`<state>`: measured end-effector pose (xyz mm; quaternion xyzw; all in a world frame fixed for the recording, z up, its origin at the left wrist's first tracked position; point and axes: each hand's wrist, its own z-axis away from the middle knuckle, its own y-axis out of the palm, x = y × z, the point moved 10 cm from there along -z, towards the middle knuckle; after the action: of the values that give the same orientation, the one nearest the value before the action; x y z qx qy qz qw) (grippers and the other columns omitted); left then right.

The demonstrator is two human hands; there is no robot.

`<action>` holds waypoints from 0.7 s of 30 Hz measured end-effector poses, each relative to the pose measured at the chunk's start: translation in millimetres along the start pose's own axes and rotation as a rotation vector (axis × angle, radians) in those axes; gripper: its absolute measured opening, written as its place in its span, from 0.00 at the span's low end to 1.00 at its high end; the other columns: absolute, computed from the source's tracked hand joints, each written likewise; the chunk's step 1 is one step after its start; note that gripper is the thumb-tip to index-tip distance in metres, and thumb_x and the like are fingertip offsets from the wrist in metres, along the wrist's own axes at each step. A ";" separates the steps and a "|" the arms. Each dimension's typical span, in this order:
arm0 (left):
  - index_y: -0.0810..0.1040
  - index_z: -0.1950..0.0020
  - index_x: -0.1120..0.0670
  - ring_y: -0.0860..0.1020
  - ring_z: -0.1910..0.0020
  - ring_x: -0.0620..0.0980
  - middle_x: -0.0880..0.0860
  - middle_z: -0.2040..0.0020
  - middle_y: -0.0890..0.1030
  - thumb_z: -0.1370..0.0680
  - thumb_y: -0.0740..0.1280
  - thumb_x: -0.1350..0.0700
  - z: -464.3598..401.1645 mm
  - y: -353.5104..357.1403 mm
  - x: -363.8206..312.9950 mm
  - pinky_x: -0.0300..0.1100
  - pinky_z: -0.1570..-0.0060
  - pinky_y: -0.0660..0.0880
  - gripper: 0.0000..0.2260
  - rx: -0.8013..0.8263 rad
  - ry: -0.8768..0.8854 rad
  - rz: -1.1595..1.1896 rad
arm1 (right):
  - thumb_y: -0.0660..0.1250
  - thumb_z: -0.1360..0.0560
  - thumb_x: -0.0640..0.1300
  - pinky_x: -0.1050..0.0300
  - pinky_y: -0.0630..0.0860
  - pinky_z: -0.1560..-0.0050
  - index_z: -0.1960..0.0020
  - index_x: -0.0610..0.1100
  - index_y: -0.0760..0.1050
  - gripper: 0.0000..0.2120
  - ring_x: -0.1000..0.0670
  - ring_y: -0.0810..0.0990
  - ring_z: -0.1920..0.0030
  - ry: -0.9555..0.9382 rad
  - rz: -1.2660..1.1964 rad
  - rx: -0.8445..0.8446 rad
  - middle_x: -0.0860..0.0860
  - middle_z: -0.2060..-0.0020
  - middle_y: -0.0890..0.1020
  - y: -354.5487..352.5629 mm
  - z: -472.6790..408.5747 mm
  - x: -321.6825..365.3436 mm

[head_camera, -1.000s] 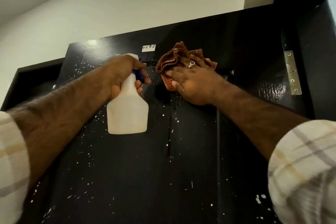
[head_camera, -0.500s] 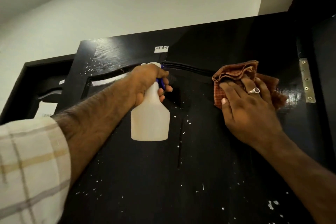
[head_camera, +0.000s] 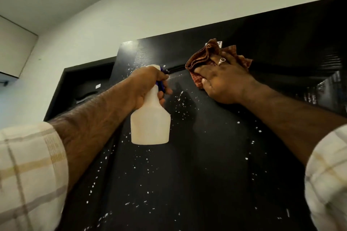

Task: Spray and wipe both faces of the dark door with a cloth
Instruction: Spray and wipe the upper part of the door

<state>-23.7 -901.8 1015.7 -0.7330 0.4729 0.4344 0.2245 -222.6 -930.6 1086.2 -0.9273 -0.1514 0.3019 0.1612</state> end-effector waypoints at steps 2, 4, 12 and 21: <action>0.81 0.48 0.59 0.76 0.76 0.47 0.59 0.54 0.88 0.19 0.69 0.53 -10.2 -19.1 2.7 0.43 0.71 0.78 0.08 0.001 0.000 -0.017 | 0.52 0.12 0.55 0.44 0.34 0.17 0.14 0.56 0.56 0.27 0.46 0.44 0.13 -0.027 0.019 0.007 0.51 0.13 0.55 7.9 -18.9 21.9; 0.81 0.49 0.58 0.76 0.76 0.46 0.59 0.53 0.88 0.18 0.69 0.53 -20.6 -33.7 2.5 0.42 0.70 0.79 0.09 0.005 0.003 -0.037 | 0.51 0.12 0.56 0.42 0.35 0.15 0.14 0.55 0.56 0.27 0.45 0.46 0.13 -0.065 0.061 0.002 0.51 0.13 0.57 16.2 -34.9 42.2; 0.80 0.53 0.57 0.76 0.75 0.46 0.58 0.55 0.87 0.18 0.68 0.53 -56.2 -35.8 -14.2 0.42 0.68 0.80 0.08 0.144 0.065 -0.001 | 0.40 0.18 0.62 0.37 0.45 0.15 0.13 0.55 0.55 0.35 0.42 0.53 0.14 0.218 0.143 -0.087 0.52 0.14 0.59 17.6 -20.6 -5.0; 0.81 0.52 0.57 0.76 0.74 0.45 0.58 0.54 0.87 0.19 0.68 0.54 -78.8 -29.6 -31.9 0.42 0.69 0.79 0.07 0.295 0.063 0.066 | 0.47 0.14 0.55 0.31 0.38 0.17 0.12 0.50 0.49 0.31 0.35 0.46 0.14 0.749 0.089 -0.269 0.49 0.13 0.53 -8.2 -17.6 -49.3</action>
<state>30.4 -930.9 1081.5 -0.6893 0.5624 0.3440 0.3004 -251.4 -945.5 1128.1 -0.9917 -0.0801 -0.0729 0.0691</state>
